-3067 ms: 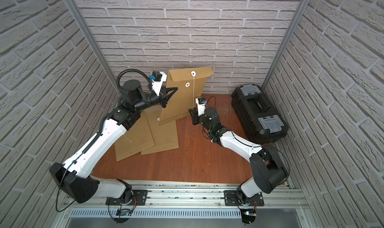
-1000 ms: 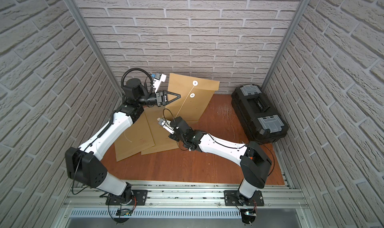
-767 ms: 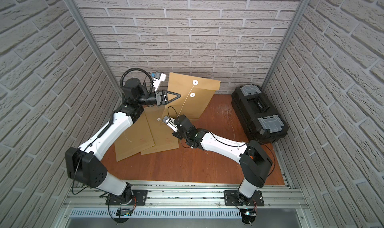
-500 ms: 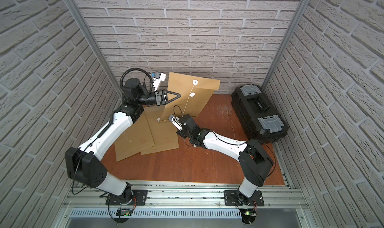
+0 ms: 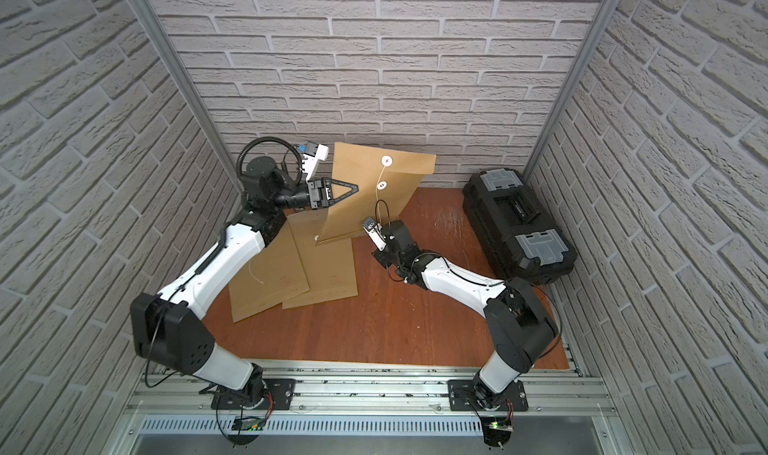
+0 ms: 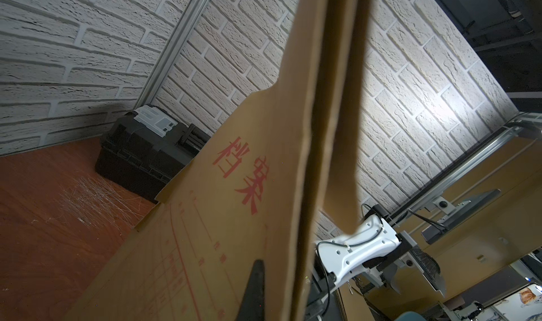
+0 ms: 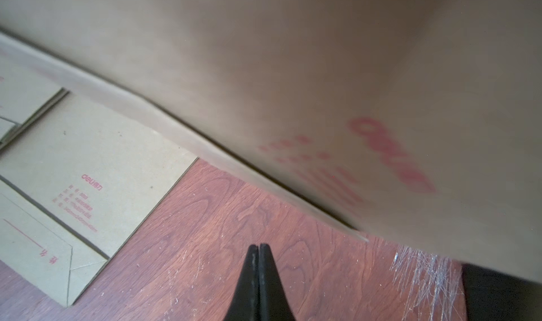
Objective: Close the mouth of the file bag
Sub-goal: Close the file bag.
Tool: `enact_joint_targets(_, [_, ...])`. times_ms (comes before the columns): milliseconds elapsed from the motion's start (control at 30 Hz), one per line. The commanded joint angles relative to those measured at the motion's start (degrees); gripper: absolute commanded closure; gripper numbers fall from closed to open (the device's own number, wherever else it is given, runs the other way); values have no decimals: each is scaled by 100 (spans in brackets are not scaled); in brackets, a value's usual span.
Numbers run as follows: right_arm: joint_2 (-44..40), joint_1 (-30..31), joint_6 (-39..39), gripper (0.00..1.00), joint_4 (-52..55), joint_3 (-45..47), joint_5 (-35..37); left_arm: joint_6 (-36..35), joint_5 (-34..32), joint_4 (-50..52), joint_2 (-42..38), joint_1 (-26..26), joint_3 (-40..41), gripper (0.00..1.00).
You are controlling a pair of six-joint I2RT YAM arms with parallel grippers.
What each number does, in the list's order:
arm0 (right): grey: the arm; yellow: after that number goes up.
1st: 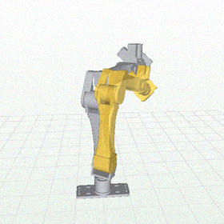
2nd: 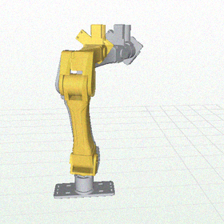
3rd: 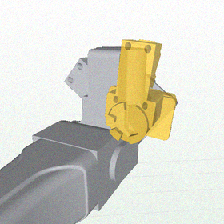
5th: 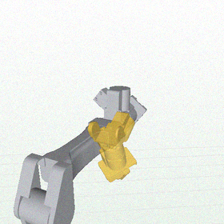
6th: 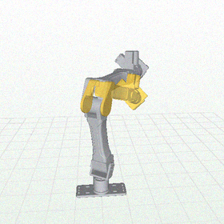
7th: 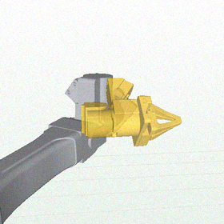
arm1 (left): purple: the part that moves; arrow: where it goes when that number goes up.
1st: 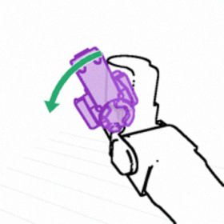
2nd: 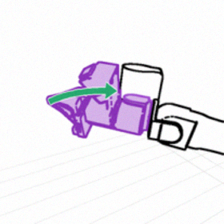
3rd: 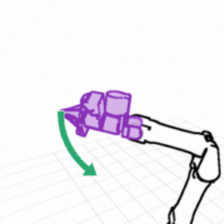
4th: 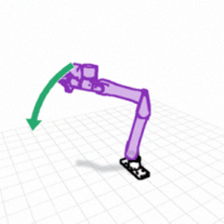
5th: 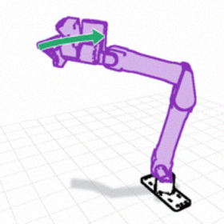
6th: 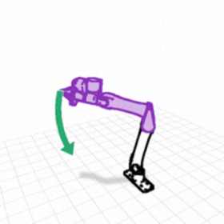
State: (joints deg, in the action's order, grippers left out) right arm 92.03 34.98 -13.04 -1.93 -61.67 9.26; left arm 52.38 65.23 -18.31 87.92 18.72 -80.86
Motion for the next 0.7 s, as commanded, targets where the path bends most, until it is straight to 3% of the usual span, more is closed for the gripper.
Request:
enact_joint_targets(0, [-416, -254, 524, 97, -243, 101, -707, 248, 83, -481, -115, -93, 109, 100])
enact_joint_targets(267, [-594, -761, 1267, 97, -259, 288, -1860, 679, -115, -866, -74, -239, 289, 100])
enact_joint_targets(433, [-434, -896, 1488, 97, -226, 343, -2037, 1333, -243, -1501, -23, -375, 407, 100])
enact_joint_targets(567, [-475, -896, 1632, 97, -450, 513, -2390, 1382, -341, -1495, -29, -471, 446, 100])
enact_joint_targets(667, [-428, -881, 1829, 90, -435, 446, -2858, 1270, -327, -1406, -3, -475, 372, 100])
